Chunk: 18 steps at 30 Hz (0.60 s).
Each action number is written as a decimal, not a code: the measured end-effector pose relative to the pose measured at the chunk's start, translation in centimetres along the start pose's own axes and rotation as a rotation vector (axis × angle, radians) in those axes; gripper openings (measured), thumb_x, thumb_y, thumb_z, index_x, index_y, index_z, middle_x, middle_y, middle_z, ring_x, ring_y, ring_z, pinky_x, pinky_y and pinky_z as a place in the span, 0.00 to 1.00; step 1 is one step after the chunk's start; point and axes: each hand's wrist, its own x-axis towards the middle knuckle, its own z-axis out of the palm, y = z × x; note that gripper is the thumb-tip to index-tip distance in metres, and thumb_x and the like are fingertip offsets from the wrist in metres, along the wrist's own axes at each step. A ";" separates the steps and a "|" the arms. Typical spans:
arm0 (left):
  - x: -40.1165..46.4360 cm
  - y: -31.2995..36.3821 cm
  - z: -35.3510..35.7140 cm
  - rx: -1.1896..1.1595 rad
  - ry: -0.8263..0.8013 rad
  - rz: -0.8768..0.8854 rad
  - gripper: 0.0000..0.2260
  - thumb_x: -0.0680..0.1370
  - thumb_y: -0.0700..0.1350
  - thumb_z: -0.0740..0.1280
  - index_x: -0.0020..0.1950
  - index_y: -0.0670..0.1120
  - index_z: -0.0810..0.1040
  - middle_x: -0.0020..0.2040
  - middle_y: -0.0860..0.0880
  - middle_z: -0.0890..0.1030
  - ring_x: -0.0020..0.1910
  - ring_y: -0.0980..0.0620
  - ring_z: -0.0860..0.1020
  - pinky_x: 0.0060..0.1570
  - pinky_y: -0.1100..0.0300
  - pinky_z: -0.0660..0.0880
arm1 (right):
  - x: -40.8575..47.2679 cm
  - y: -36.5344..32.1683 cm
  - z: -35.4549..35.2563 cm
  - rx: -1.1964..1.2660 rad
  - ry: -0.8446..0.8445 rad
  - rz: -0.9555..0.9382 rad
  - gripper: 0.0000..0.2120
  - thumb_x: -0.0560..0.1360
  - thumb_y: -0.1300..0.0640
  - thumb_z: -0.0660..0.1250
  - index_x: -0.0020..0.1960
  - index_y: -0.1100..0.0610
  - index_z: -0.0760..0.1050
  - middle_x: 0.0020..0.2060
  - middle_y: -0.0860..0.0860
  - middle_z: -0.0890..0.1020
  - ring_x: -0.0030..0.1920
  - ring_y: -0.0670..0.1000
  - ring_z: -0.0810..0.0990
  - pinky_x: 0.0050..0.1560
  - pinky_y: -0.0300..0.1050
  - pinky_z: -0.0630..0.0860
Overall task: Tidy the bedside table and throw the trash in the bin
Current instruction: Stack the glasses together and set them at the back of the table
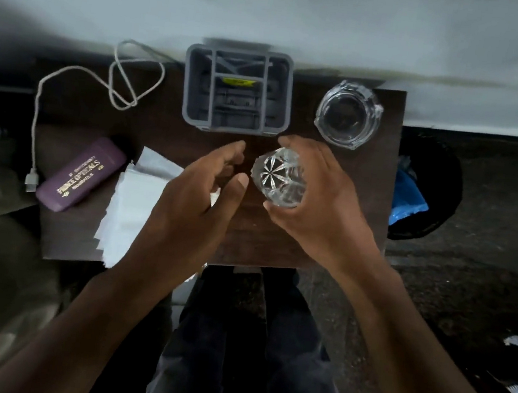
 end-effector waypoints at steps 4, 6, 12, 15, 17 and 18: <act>0.0 0.9 0.8 0.054 -0.055 0.020 0.23 0.78 0.56 0.60 0.74 0.57 0.72 0.69 0.59 0.78 0.65 0.63 0.77 0.58 0.71 0.70 | 0.4 1.2 -4.3 -0.027 0.148 0.041 0.39 0.68 0.55 0.80 0.73 0.46 0.64 0.67 0.49 0.75 0.61 0.46 0.78 0.58 0.48 0.83; 0.1 1.7 1.3 0.061 -0.057 0.031 0.24 0.78 0.54 0.61 0.74 0.55 0.73 0.70 0.59 0.78 0.66 0.62 0.76 0.62 0.67 0.71 | 1.1 2.2 -6.4 -0.044 0.219 0.067 0.39 0.67 0.55 0.81 0.72 0.48 0.66 0.65 0.50 0.76 0.60 0.48 0.79 0.58 0.44 0.82; 0.9 3.5 2.6 0.048 -0.049 0.051 0.22 0.81 0.50 0.64 0.75 0.54 0.73 0.71 0.58 0.77 0.69 0.58 0.76 0.68 0.56 0.73 | 4.2 4.8 -9.3 -0.088 0.317 0.016 0.36 0.68 0.56 0.81 0.72 0.61 0.70 0.65 0.56 0.78 0.60 0.51 0.81 0.59 0.38 0.80; 1.2 3.6 3.1 0.015 -0.042 0.034 0.20 0.82 0.44 0.66 0.75 0.54 0.73 0.71 0.58 0.77 0.69 0.61 0.75 0.69 0.59 0.72 | 5.4 5.4 -9.4 -0.073 0.291 0.009 0.37 0.68 0.54 0.81 0.72 0.59 0.70 0.64 0.54 0.78 0.59 0.49 0.80 0.57 0.38 0.79; 1.4 3.6 3.3 -0.034 -0.043 0.002 0.20 0.82 0.42 0.67 0.75 0.53 0.74 0.71 0.58 0.77 0.70 0.61 0.74 0.71 0.55 0.72 | 6.2 5.5 -9.3 -0.077 0.245 0.020 0.37 0.67 0.54 0.81 0.72 0.57 0.69 0.64 0.52 0.78 0.59 0.46 0.77 0.54 0.27 0.75; 1.5 3.5 3.3 -0.060 -0.039 -0.013 0.20 0.82 0.41 0.67 0.75 0.52 0.74 0.71 0.57 0.77 0.71 0.61 0.74 0.72 0.53 0.72 | 6.5 5.6 -9.3 -0.075 0.221 0.028 0.38 0.67 0.54 0.81 0.72 0.56 0.68 0.64 0.52 0.77 0.59 0.45 0.76 0.52 0.24 0.73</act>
